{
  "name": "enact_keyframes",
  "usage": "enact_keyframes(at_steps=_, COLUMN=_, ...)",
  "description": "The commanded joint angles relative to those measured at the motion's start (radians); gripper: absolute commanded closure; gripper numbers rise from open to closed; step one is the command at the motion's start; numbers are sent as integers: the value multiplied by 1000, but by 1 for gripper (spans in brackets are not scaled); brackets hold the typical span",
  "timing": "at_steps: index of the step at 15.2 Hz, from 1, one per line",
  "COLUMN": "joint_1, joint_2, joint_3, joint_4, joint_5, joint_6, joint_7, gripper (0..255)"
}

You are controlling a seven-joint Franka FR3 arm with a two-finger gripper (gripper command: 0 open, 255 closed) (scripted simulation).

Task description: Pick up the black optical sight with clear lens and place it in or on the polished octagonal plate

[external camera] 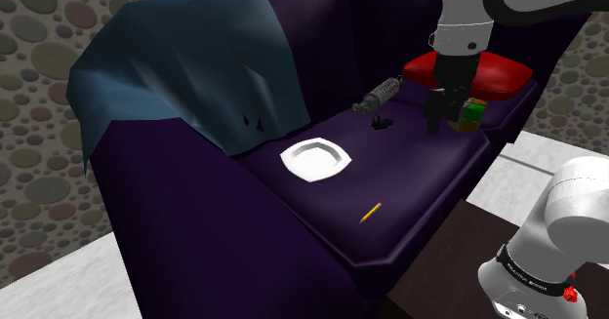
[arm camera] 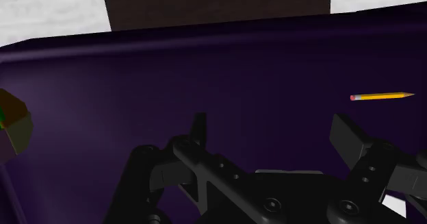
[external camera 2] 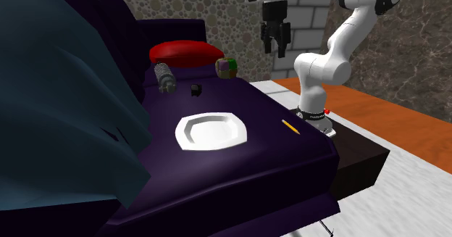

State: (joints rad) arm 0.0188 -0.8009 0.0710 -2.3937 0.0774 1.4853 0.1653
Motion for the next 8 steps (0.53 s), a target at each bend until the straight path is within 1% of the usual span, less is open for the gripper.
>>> enact_keyframes(at_steps=1, joint_1=0, joint_2=0, joint_3=0, joint_4=0, joint_5=0, joint_6=0, joint_7=0, gripper=0)
enact_keyframes(at_steps=4, joint_1=6, joint_2=29, joint_3=-73, joint_4=-20, joint_5=-65, joint_6=57, joint_7=-149, gripper=0)
enact_keyframes(at_steps=8, joint_1=15, joint_2=98, joint_3=-170, joint_4=-21, joint_5=-140, joint_6=143, joint_7=-343, gripper=0)
